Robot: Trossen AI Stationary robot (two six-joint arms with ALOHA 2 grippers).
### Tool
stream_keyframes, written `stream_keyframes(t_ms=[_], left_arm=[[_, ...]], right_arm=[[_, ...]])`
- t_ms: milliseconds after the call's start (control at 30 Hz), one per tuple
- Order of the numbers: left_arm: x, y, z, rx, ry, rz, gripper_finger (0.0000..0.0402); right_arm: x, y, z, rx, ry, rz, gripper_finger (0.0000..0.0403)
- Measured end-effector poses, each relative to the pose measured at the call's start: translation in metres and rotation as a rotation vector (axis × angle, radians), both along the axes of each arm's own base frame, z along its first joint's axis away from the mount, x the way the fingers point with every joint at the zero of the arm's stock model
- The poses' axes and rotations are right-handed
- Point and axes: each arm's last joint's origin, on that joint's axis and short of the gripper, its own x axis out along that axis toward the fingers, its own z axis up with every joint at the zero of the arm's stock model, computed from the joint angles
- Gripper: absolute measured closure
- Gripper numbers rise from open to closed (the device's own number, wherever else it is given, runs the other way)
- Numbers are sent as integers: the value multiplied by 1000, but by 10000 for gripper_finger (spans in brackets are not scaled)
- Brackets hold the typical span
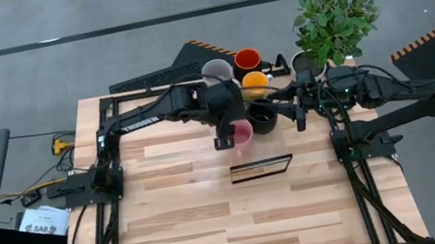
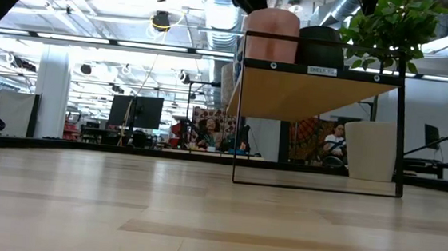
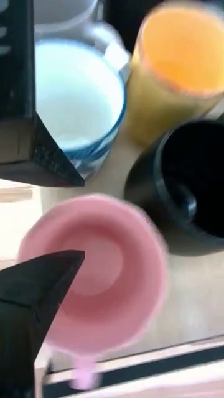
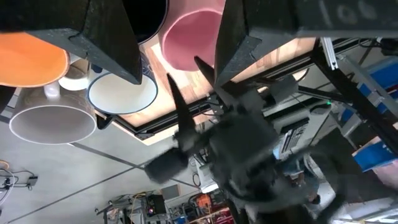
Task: Place coffee mugs
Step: Return to Home Position
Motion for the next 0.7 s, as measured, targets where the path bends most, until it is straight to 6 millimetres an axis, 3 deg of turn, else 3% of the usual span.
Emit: stream_keyframes(t_ms=[233, 567, 700], left_arm=[[-22, 11, 26, -18, -72, 70, 223], [-92, 26, 86, -165, -303, 245, 223], [-109, 14, 82, -174, -461, 200, 229]], right_arm=[[0, 0, 0, -1, 0, 1, 177], [0, 0, 0, -1, -1, 0, 177], [0, 0, 0, -1, -1, 0, 177]])
